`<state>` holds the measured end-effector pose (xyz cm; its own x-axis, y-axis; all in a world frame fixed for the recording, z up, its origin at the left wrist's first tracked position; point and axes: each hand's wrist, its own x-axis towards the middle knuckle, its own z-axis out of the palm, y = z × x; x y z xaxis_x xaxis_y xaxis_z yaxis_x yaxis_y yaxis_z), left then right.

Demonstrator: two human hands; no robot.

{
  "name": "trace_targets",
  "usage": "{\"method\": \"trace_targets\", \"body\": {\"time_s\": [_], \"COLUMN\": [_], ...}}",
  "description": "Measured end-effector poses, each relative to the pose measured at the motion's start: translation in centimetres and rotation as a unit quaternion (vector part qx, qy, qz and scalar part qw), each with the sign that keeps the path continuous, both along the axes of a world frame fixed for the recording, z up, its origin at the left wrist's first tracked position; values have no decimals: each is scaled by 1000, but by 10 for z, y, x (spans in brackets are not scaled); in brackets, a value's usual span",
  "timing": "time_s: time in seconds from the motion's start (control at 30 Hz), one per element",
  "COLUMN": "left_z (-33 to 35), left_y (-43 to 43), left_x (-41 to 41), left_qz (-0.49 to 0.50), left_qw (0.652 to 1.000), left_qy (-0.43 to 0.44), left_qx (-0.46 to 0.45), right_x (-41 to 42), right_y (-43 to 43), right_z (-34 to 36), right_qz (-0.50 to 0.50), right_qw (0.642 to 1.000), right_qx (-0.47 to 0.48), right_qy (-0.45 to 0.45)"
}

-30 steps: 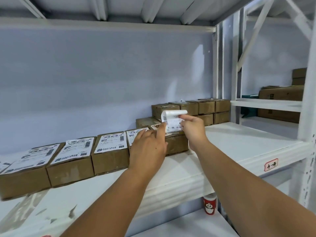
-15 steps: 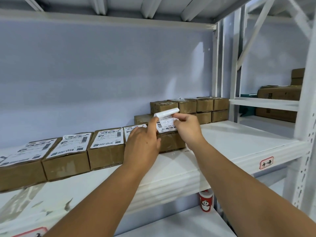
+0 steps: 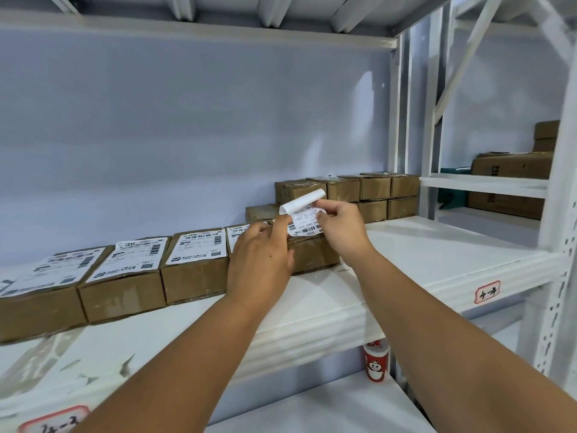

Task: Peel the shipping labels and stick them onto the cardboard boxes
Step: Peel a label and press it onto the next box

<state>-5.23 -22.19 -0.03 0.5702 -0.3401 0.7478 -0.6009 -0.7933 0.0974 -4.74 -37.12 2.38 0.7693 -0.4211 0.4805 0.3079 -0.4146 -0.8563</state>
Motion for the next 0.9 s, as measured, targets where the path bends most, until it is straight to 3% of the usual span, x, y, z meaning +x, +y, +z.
{"method": "trace_targets", "body": {"time_s": [0.53, 0.9], "left_z": [1, 2], "left_y": [2, 2], "left_x": [-1, -3], "left_qz": [13, 0], "left_qw": [1000, 999], "left_qy": [9, 27], "left_qx": [18, -18], "right_x": [0, -2], "right_y": [0, -1], "right_z": [-1, 2], "right_qz": [20, 81], "right_qw": [1000, 994], "right_qx": [-5, 77], "right_qy": [-3, -3]}}
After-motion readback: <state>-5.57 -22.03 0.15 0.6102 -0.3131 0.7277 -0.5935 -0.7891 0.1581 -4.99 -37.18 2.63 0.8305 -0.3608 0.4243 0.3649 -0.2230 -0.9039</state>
